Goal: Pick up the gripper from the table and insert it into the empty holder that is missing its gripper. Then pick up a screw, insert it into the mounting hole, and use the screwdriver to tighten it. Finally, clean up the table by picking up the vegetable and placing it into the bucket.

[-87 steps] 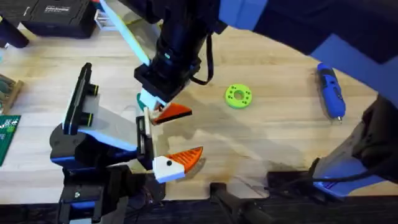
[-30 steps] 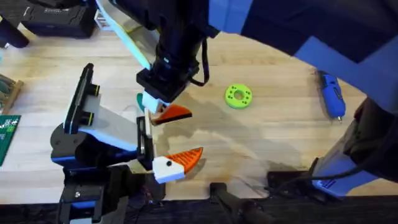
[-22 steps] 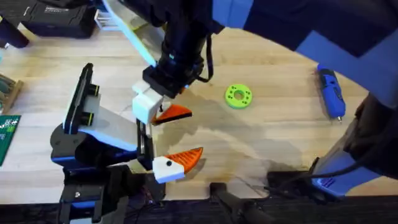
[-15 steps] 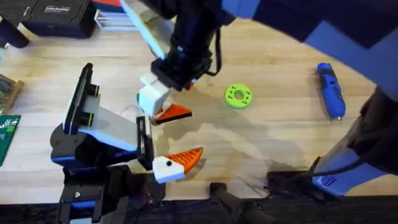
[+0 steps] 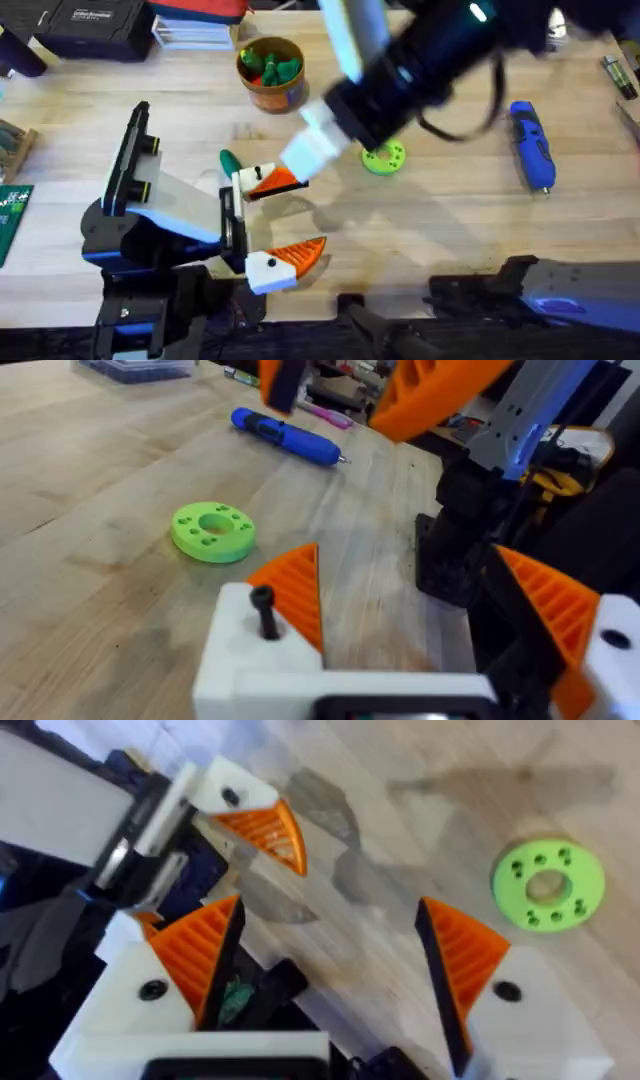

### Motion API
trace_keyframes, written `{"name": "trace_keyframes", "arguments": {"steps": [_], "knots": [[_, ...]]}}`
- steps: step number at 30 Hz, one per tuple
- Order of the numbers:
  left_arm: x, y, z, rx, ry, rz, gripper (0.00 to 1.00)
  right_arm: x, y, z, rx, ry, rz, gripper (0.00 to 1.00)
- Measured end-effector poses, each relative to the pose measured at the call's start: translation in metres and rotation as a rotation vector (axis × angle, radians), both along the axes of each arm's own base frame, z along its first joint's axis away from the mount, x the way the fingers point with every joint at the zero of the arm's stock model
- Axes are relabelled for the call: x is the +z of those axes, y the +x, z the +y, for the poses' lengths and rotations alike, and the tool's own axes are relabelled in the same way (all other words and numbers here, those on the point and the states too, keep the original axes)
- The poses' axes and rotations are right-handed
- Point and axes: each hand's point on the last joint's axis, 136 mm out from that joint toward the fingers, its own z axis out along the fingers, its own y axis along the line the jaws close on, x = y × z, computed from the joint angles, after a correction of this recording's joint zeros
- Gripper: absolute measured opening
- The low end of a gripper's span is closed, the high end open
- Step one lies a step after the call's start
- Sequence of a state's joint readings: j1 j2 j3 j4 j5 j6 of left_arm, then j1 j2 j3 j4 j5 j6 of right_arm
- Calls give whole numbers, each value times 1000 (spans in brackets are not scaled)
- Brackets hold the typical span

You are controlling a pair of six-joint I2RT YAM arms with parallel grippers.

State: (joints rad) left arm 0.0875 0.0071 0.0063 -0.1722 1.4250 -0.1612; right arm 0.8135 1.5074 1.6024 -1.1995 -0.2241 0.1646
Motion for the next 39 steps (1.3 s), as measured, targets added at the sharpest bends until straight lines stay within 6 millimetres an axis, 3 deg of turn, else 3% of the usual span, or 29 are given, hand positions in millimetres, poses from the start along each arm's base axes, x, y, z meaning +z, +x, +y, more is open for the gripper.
{"name": "trace_keyframes", "arguments": {"steps": [3,7,10,12,13,14,19,26,33,39], "knots": [[0,1,0,8,2,-4,914,-9,-15,-20,-51,29,-8,994],[0,9,2,50,10,-13,742,-12,-41,-47,-90,88,-37,994],[-1,15,4,90,18,-21,463,-8,-59,-67,-103,139,-72,994],[-1,19,6,112,22,-28,145,-4,-70,-78,-110,178,-100,994],[-1,20,6,119,25,-35,42,-2,-74,-82,-112,195,-113,994],[0,21,6,126,26,-36,12,0,-77,-86,-114,210,-126,992],[-1,24,8,144,29,-39,5,12,-82,-103,-142,256,-220,993],[-1,26,8,156,31,-40,4,14,-71,-117,-204,217,-302,992],[0,27,9,164,32,-43,4,13,-48,-139,-305,117,-418,994],[-1,27,9,159,53,-109,4,19,-19,-181,-483,-41,-578,994]]}}
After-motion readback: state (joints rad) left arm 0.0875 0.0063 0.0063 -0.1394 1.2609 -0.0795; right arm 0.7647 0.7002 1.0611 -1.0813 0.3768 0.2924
